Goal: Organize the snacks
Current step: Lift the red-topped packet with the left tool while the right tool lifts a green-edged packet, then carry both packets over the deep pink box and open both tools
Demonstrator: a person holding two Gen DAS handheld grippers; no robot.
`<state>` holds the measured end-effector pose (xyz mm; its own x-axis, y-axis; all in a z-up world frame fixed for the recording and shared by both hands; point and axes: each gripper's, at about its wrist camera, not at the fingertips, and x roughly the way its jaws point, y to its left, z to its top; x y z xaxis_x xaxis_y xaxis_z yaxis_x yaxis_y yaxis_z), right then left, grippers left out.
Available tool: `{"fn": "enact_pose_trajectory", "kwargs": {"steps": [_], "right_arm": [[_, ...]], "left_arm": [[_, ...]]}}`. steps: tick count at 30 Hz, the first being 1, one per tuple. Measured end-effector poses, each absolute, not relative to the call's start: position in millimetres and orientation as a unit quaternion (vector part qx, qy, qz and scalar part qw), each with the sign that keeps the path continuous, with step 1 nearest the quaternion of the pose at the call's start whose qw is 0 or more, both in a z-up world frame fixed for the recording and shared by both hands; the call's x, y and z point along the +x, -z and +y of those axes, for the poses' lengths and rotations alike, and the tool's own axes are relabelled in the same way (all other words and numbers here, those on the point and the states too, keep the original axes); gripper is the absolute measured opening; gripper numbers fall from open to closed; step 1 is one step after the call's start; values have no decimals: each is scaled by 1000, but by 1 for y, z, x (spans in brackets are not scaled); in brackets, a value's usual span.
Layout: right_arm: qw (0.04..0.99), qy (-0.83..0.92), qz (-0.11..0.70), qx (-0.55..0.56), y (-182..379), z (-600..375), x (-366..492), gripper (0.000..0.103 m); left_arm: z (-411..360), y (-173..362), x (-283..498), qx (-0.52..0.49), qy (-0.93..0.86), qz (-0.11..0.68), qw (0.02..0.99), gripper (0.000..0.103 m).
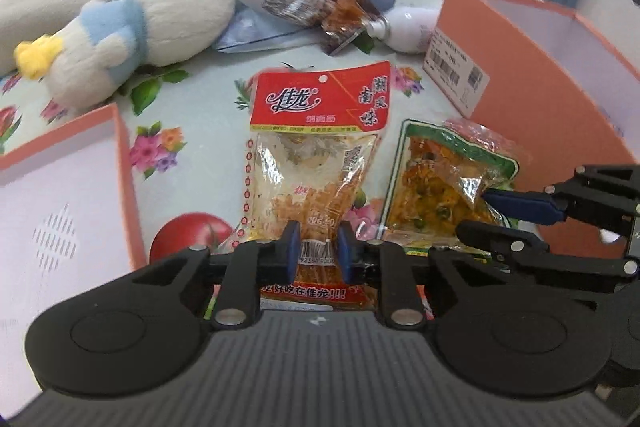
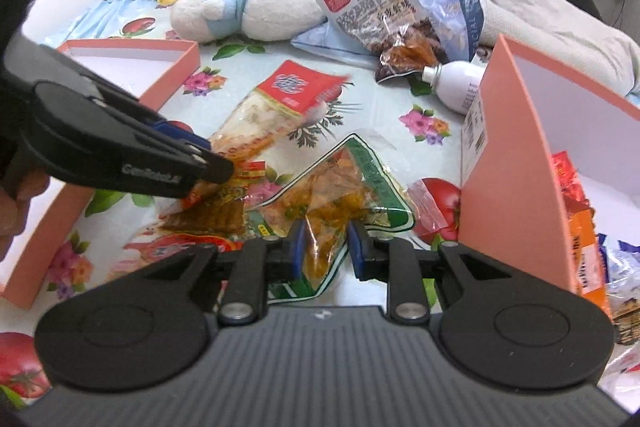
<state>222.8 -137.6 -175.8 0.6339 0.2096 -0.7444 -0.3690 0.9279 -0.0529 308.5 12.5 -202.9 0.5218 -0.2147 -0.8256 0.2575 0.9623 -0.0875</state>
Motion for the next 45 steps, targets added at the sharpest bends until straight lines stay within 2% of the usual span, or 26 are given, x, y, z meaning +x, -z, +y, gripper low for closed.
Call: {"fn": "enact_pose_trajectory", "kwargs": {"steps": [10,26,45], "right_arm": [[904,-152,382,-113,153,-141,199,26],[904,-150,377,-134,128,-154,146,24],[934,-123,322,-90,63,-191,153,24]], "left_arm": [[26,182,271,-41,106,455,883,15],[14,166,211,-97,94,449,883,14],[-22,100,209,-127,96,416,895,10]]}}
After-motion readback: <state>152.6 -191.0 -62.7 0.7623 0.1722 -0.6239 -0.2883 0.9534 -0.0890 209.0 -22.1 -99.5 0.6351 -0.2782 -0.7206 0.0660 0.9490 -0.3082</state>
